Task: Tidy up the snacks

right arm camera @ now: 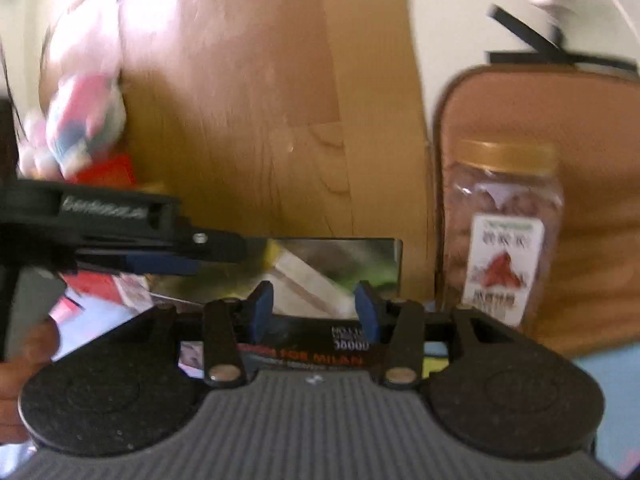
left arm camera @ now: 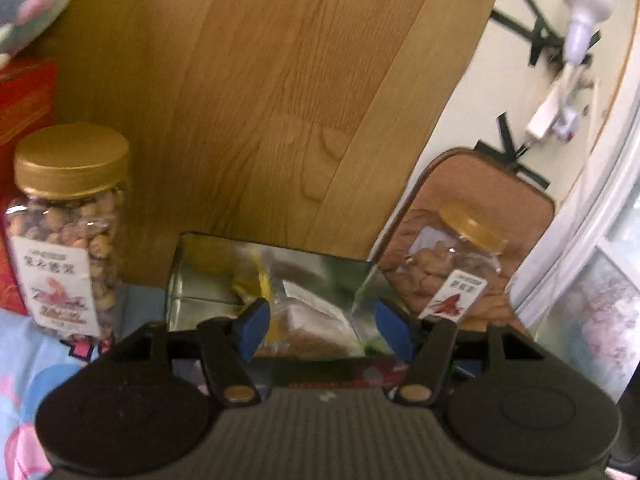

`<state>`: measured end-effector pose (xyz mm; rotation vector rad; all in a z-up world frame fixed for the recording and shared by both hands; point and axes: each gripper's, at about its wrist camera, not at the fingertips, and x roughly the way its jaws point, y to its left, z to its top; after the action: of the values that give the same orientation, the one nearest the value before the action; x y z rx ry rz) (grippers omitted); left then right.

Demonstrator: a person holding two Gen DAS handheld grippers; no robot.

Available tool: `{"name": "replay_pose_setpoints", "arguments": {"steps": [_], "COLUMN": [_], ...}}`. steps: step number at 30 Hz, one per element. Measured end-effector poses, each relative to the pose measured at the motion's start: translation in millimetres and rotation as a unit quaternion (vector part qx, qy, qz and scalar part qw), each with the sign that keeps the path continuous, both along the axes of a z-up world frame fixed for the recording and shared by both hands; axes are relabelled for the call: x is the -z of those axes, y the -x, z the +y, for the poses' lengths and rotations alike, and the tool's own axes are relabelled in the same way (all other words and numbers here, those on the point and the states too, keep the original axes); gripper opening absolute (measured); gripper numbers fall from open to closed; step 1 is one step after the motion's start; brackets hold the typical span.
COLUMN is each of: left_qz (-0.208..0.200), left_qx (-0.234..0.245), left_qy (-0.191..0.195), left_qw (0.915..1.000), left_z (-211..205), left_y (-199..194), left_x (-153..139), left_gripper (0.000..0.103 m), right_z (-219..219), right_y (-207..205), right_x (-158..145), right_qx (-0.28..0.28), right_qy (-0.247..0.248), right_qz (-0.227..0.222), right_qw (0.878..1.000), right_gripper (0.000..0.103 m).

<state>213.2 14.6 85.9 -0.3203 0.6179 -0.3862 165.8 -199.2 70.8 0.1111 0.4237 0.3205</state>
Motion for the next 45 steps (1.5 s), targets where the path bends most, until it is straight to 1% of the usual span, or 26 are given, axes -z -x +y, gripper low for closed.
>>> {"name": "replay_pose_setpoints", "arguments": {"steps": [3,7,9,12,15,16,17,18,19,20,23,25,27,28,30,32,33,34,35,36,39,40,42,45], "left_qz": [-0.002,0.006,0.017,0.036,0.046,0.05,0.054,0.06,0.064,0.066,0.058,0.049,0.042,0.042,0.042,0.038,0.037,0.037,0.039,0.043,0.057,0.062,0.07,0.081], "left_qx": [0.0,0.011,0.019,0.027,0.03,0.027,0.024,0.02,0.017,0.014,0.011,0.007,0.003,0.001,-0.001,0.0,0.003,0.008,0.017,0.026,0.06,0.07,0.084,0.106], "left_qy": [0.02,0.04,0.045,0.05,0.028,0.022,0.022,0.028,0.033,0.04,0.051,0.05,0.048,0.049,0.054,0.06,0.063,0.066,0.074,0.081,0.1,0.101,0.092,0.079], "left_qw": [0.9998,0.9991,0.9987,0.9977,0.9981,0.9982,0.998,0.9976,0.9973,0.9969,0.997,0.9975,0.9979,0.9979,0.9977,0.9975,0.9973,0.9971,0.9963,0.9954,0.9915,0.9905,0.9898,0.9879], "left_z": [13,24,25,27,26,27,31,36,42,48,61,67,73,74,79,84,85,86,85,84,72,67,54,35], "left_y": [25,64,82,105,123,128,134,138,143,149,164,175,185,187,193,202,205,209,211,212,211,209,205,200], "left_x": [2,15,26,43,57,61,65,68,71,72,72,71,70,69,68,67,66,66,66,67,71,73,75,79], "left_gripper": [0.06,0.06,0.06,0.06,0.06,0.06,0.06,0.06,0.06,0.06,0.06,0.06,0.06,0.06,0.06,0.06,0.06,0.06,0.06,0.06,0.063,0.063,0.063,0.063], "right_z": [-10,-20,-24,-31,-29,-25,-23,-18,-12,-4,14,30,42,48,48,37,28,22,16,11,4,5,9,16], "right_y": [20,43,45,39,30,27,31,38,46,56,90,112,121,128,137,147,152,157,161,164,175,180,191,199], "right_x": [6,21,29,40,50,55,57,55,52,48,41,38,38,38,35,29,26,24,24,25,34,39,44,51], "right_qx": [-0.004,-0.005,-0.003,0.011,0.007,-0.004,-0.014,-0.023,-0.027,-0.032,-0.063,-0.093,-0.116,-0.121,-0.1,-0.082,-0.08,-0.083,-0.087,-0.092,-0.101,-0.115,-0.133,-0.145], "right_qy": [-0.015,-0.034,-0.054,-0.093,-0.115,-0.121,-0.134,-0.13,-0.119,-0.106,-0.098,-0.084,-0.057,-0.037,-0.008,-0.007,-0.016,-0.024,-0.028,-0.029,-0.028,-0.022,0.001,0.035], "right_qz": [0.003,0.028,0.056,0.101,0.146,0.171,0.175,0.172,0.165,0.155,0.133,0.115,0.115,0.106,0.074,0.047,0.038,0.034,0.033,0.037,0.059,0.069,0.08,0.095], "right_qw": [1.0,0.999,0.997,0.99,0.983,0.978,0.975,0.976,0.979,0.982,0.984,0.985,0.985,0.986,0.992,0.996,0.996,0.996,0.995,0.995,0.993,0.991,0.988,0.984], "right_gripper": [0.049,0.049,0.049,0.049,0.048,0.038,0.031,0.027,0.025,0.024,0.021,0.021,0.024,0.025,0.031,0.042,0.046,0.053,0.06,0.062,0.063,0.063,0.064,0.066]}}
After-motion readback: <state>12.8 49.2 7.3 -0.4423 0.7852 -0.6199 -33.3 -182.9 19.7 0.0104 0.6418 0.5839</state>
